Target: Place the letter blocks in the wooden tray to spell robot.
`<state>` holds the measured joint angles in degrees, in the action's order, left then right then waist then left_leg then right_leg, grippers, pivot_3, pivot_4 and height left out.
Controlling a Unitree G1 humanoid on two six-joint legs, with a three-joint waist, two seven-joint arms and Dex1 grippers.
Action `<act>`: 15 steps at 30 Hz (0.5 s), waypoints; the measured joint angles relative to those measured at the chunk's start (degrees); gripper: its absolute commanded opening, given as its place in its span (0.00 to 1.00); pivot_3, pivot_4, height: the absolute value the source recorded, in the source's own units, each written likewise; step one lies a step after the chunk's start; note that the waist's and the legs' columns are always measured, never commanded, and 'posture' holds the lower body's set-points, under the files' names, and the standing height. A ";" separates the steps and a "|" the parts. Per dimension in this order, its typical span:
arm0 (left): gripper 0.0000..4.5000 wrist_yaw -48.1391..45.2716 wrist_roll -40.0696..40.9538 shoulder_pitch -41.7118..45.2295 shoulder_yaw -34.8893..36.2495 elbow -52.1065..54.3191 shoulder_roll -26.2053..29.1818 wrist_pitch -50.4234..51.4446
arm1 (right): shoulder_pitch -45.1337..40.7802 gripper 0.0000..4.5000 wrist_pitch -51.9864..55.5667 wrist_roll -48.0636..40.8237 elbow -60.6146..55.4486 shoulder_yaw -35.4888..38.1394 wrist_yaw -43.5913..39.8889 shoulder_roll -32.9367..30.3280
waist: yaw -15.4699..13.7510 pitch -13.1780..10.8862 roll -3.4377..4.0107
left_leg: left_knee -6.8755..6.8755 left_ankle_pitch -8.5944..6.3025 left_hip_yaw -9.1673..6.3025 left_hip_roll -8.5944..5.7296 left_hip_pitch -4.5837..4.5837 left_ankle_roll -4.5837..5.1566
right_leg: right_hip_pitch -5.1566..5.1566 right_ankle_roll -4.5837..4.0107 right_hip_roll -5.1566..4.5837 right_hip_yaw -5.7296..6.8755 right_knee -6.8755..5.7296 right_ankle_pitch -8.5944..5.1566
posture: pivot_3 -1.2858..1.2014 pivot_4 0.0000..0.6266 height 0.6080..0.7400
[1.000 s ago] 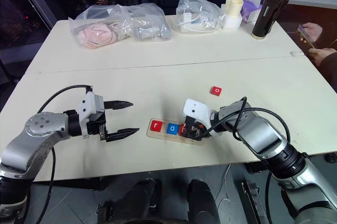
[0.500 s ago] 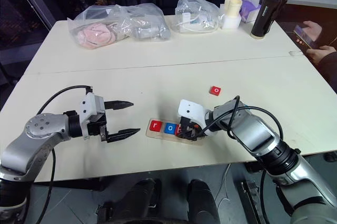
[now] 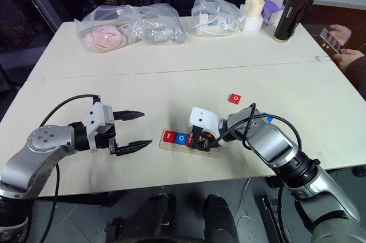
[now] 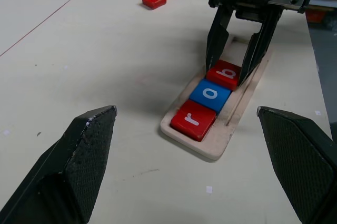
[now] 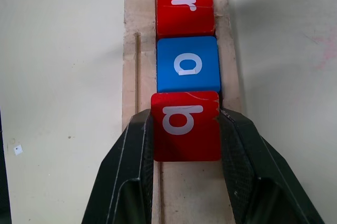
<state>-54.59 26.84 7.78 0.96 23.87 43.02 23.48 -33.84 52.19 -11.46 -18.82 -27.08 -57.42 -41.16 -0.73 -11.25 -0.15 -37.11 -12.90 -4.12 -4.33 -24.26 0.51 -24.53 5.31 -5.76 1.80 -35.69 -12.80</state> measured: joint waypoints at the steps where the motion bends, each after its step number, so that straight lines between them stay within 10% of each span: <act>1: 1.00 0.00 0.00 0.00 0.00 0.00 0.00 0.00 | 0.00 0.25 0.03 -0.01 -0.02 0.00 -0.04 -0.08 | 0.00 0.00 0.00 | 0.00 0.00 0.00 0.00 0.00 0.00 | 0.00 0.00 0.00 0.00 0.00 0.00 | 0.52 0.24 1.00; 15: 1.00 -0.42 -0.04 1.20 -0.13 -0.09 -0.36 -0.02 | 0.36 0.25 1.06 -0.05 -1.38 0.01 -0.15 -0.88 | 0.02 0.00 0.00 | 0.00 0.00 0.00 0.00 0.00 0.00 | 0.00 0.00 0.01 0.00 0.00 0.00 | 0.52 0.24 1.00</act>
<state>-55.01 26.80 8.98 0.83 23.78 42.66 23.47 -33.48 53.26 -11.50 -20.20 -27.07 -57.57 -42.04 -0.71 -11.25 -0.15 -37.11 -12.90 -4.13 -4.33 -24.25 0.51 -24.53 5.31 -5.76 1.81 -35.70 -12.80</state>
